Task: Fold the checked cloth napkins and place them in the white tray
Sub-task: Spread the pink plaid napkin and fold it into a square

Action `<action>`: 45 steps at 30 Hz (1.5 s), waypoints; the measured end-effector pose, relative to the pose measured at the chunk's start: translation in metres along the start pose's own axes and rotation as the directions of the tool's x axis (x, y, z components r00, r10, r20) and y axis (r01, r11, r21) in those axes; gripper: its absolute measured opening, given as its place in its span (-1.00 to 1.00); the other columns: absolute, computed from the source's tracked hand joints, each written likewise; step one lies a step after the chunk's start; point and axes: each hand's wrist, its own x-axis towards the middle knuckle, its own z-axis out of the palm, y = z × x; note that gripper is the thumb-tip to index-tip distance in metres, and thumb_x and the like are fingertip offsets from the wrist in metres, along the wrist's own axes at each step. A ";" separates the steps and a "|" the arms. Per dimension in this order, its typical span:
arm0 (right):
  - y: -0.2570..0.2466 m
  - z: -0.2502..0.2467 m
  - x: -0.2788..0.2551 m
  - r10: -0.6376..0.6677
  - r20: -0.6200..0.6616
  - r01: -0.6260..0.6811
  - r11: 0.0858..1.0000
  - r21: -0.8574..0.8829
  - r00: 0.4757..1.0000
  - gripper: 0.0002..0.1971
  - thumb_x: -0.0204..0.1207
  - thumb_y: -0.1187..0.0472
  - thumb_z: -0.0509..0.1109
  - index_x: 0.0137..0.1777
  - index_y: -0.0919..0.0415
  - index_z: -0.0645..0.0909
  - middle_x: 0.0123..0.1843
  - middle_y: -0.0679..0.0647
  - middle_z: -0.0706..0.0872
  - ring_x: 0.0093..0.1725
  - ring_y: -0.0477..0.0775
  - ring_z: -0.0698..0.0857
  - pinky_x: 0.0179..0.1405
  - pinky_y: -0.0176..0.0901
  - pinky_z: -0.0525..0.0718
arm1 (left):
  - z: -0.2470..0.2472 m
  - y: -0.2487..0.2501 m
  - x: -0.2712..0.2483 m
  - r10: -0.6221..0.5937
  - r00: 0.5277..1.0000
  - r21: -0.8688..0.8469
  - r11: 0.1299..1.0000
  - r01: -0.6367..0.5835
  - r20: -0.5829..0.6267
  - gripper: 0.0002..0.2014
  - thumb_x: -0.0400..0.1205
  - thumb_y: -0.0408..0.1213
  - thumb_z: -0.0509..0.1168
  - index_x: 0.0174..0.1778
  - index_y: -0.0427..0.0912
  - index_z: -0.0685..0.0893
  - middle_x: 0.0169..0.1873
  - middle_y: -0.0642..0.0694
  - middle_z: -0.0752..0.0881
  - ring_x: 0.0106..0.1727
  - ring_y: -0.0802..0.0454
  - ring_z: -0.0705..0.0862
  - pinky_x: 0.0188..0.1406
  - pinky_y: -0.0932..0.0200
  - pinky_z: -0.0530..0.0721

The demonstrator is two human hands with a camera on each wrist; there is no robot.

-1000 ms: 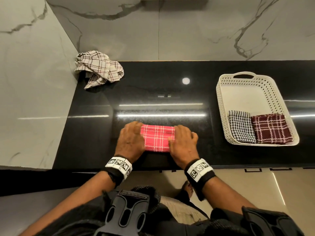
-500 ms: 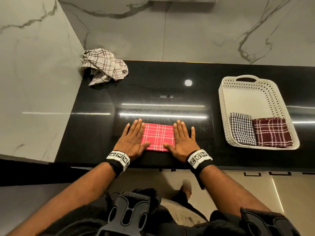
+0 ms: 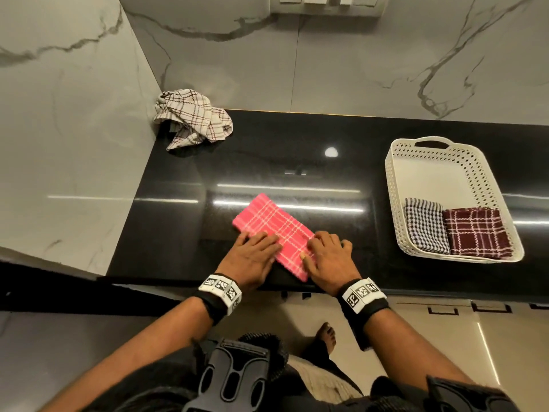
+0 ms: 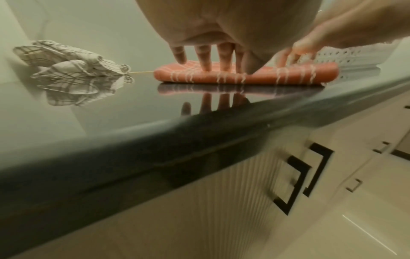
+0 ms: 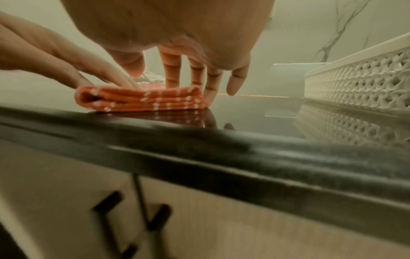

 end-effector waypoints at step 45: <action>-0.048 0.010 0.040 0.455 0.006 -0.397 0.772 0.497 0.891 -0.65 0.78 -0.09 0.06 0.11 0.22 0.44 0.06 0.31 0.74 0.02 0.45 0.70 -0.18 0.06 0.51 | -0.019 -0.005 0.047 -0.578 0.813 -0.519 0.672 0.528 0.079 -0.66 0.81 0.00 0.04 0.11 -0.23 0.49 -0.02 -0.29 0.72 -0.01 -0.34 0.70 -0.05 -0.14 0.63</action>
